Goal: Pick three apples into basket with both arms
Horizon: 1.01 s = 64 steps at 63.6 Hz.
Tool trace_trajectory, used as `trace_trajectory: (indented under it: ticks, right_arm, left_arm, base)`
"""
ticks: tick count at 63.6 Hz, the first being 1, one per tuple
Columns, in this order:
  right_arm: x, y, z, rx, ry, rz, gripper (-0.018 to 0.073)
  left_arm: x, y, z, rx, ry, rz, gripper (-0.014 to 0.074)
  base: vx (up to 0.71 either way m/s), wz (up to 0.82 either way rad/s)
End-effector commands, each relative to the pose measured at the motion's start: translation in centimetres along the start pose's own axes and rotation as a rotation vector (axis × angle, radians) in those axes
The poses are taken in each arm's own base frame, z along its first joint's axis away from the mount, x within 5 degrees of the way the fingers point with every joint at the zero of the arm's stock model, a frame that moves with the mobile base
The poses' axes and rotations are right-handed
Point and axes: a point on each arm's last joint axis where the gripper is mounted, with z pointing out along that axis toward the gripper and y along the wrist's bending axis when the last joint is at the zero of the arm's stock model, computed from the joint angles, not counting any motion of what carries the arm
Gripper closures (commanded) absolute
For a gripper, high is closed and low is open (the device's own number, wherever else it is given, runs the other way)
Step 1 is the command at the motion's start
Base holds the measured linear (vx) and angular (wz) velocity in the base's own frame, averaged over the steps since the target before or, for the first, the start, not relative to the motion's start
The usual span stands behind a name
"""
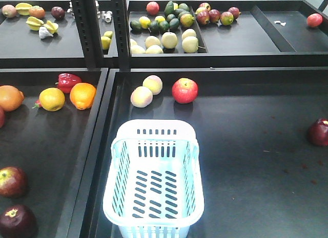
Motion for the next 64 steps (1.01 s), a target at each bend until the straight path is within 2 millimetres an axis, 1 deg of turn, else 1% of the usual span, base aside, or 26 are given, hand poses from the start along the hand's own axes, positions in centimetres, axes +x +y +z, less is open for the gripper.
trace_trajectory:
  ticks: [1,6,11,16,17,19,24,30,35,39,44,46,53,54,58,59,64]
  right_arm:
    - [-0.6,0.0,-0.1,0.001,-0.081,-0.005,0.0568]
    - [-0.6,0.0,-0.1,0.001,-0.081,-0.005,0.0568]
    - [-0.6,0.0,-0.1,0.001,-0.081,-0.005,0.0568]
    - [-0.6,0.0,-0.1,0.001,-0.081,-0.005,0.0568]
    - [-0.6,0.0,-0.1,0.001,-0.081,-0.005,0.0568]
    - [-0.6,0.0,-0.1,0.001,-0.081,-0.005,0.0568]
    - [-0.6,0.0,-0.1,0.001,-0.081,-0.005,0.0568]
    - [-0.6,0.0,-0.1,0.001,-0.081,-0.005,0.0568]
    - [-0.6,0.0,-0.1,0.001,-0.081,-0.005,0.0568]
    - [-0.6,0.0,-0.1,0.001,-0.081,-0.005,0.0568]
    - [-0.6,0.0,-0.1,0.001,-0.081,-0.005,0.0568]
    - [-0.6,0.0,-0.1,0.001,-0.081,-0.005,0.0568]
    - [-0.6,0.0,-0.1,0.001,-0.081,-0.005,0.0568]
    - [-0.6,0.0,-0.1,0.001,-0.081,-0.005,0.0568]
    - [-0.6,0.0,-0.1,0.001,-0.081,-0.005,0.0568]
    - [-0.6,0.0,-0.1,0.001,-0.081,-0.005,0.0568]
    - [-0.6,0.0,-0.1,0.001,-0.081,-0.005,0.0568]
  left_arm:
    - [-1.5,-0.1,-0.5,0.001,-0.082,0.022,0.0594]
    - [-1.4,-0.1,-0.5,-0.001,-0.074,0.066,0.0570]
    - [-1.3,-0.1,-0.5,-0.002,-0.059,0.083,0.0521]
    - [-1.2,-0.1,-0.5,-0.001,-0.049,0.085,0.0455]
    - [-1.2,-0.1,-0.5,-0.001,-0.047,0.085,0.0426]
    - [-1.2,-0.1,-0.5,-0.001,-0.044,0.085,0.0401]
    - [-1.2,-0.1,-0.5,-0.001,-0.044,0.085,0.0299]
    - [-1.2,-0.1,-0.5,0.000,-0.044,0.084,0.0215]
    - [-1.2,-0.1,-0.6,0.000,-0.041,0.099,0.0181]
    - [-1.8,-0.1,-0.8,-0.004,-0.030,0.175,0.0179]
    - [-3.6,-0.3,-1.3,-0.001,-0.015,0.286,0.0182]
    - [-5.0,-0.4,-1.8,0.005,-0.022,0.324,0.0185]
    - [-8.8,-1.2,-3.2,0.058,-0.054,0.408,0.0198]
    - [-9.6,-1.4,-3.5,0.076,-0.064,0.412,0.0200]
    - [-11.5,-2.2,-4.0,0.140,-0.092,0.451,0.0200]
    - [-12.1,-2.4,-4.1,0.159,-0.095,0.480,0.0200]
    - [-14.6,-3.7,-4.3,0.280,-0.129,0.497,0.0200]
  base:
    - [0.00,0.00]
    - [0.00,0.00]
    - [0.00,0.00]
    - [0.00,0.00]
    - [0.00,0.00]
    - [0.00,0.00]
    - [0.00,0.00]
    - [0.00,0.00]
    - [0.00,0.00]
    - [0.00,0.00]
    - [0.00,0.00]
    - [0.00,0.00]
    - [0.00,0.00]
    - [0.00,0.00]
    - [0.00,0.00]
    - [0.00,0.00]
    - [0.00,0.00]
